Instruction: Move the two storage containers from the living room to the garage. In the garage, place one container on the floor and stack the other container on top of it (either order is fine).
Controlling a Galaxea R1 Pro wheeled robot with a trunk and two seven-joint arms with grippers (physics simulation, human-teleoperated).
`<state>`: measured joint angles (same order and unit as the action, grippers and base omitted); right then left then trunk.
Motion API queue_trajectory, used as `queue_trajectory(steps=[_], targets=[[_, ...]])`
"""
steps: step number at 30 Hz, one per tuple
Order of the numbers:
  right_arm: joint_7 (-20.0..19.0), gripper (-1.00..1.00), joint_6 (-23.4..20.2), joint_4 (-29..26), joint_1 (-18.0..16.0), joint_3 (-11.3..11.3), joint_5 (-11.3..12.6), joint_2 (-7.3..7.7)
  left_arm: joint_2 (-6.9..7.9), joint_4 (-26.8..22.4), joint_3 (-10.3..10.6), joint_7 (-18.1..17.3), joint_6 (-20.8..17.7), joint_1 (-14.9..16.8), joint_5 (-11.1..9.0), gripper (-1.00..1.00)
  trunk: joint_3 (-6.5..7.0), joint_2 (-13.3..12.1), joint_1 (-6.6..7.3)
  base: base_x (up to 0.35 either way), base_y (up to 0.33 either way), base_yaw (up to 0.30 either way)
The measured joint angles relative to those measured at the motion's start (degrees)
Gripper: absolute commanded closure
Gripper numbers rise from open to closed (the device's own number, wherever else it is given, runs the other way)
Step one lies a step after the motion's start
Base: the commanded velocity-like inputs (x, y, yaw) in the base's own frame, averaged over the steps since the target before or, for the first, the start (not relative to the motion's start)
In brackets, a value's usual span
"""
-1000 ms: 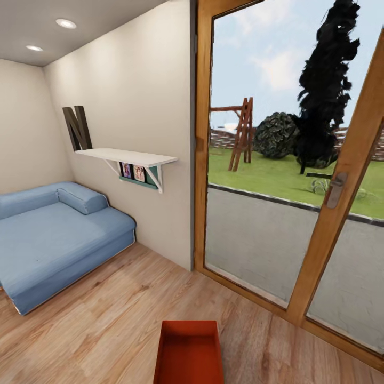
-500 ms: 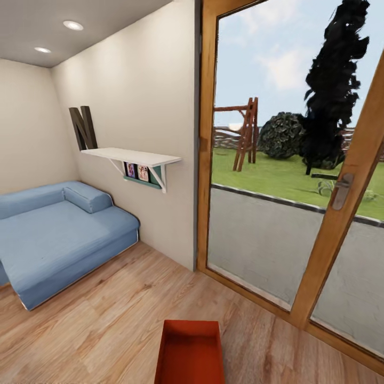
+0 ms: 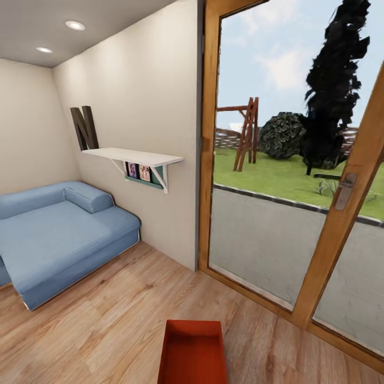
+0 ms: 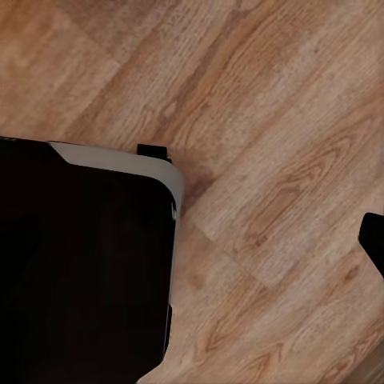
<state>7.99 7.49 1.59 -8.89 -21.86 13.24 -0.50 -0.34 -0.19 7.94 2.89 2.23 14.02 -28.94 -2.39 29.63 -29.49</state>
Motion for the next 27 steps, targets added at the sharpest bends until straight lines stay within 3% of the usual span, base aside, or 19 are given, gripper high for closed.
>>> queue_trajectory(steps=[27], targets=[[0.0, -1.00, 0.0, 0.0, 0.0, 0.3, 0.3, -0.03, 0.00, 0.0, 0.0, 0.0, 0.0, 0.0, 0.0, -1.00, 0.00, 0.0, 0.00, 0.000, 0.053, -0.019]])
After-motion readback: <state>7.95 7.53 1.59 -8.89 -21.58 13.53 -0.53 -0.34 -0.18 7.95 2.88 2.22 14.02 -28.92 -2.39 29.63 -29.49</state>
